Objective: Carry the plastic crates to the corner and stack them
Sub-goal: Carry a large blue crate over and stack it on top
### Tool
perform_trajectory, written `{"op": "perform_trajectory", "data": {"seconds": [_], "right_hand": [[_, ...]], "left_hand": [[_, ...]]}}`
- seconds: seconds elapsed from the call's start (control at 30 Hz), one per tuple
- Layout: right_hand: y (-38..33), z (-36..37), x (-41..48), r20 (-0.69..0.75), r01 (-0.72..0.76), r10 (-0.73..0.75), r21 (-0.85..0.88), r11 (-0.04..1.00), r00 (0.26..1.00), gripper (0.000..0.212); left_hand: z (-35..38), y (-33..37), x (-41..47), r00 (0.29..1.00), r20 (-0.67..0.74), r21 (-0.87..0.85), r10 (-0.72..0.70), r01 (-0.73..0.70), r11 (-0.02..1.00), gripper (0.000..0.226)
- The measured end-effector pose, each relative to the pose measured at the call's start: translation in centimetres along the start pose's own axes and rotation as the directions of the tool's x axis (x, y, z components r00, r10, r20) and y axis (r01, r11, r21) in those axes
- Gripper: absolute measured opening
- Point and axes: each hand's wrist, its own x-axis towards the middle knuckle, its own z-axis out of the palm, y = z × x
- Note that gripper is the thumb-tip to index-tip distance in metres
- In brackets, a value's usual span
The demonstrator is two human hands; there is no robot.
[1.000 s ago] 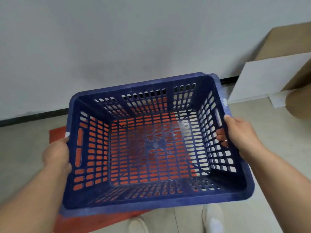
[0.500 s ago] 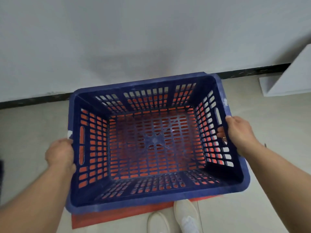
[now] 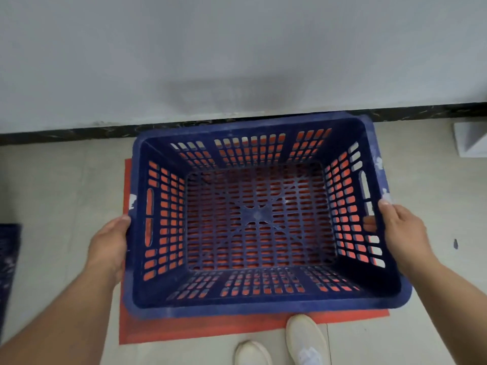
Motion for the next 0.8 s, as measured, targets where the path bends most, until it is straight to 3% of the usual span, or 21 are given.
{"op": "perform_trajectory", "data": {"seconds": [0.1, 0.27, 0.63, 0.8], "right_hand": [[0.0, 0.4, -0.1, -0.033, -0.006, 0.007, 0.040, 0.999, 0.999, 0.036], [0.1, 0.8, -0.2, -0.059, -0.016, 0.017, 0.014, 1.000, 0.998, 0.036], [-0.6, 1.2, -0.6, -0.127, 0.019, -0.022, -0.021, 1.000, 0.992, 0.039], [-2.8, 0.3, -1.4, -0.089, 0.049, -0.052, -0.036, 0.998, 0.995, 0.038]], "left_hand": [[0.1, -1.1, -0.2, 0.999, -0.001, 0.013, -0.041, 0.041, 0.999, 0.045], [-0.3, -1.3, -0.2, 0.992, 0.114, 0.087, -0.055, 0.045, 0.995, 0.049], [0.1, -1.2, -0.5, 0.999, 0.048, 0.025, -0.011, 0.009, 1.000, 0.050], [-1.6, -0.1, -2.0, 1.000, -0.003, 0.015, 0.007, -0.007, 1.000, 0.045]]}}
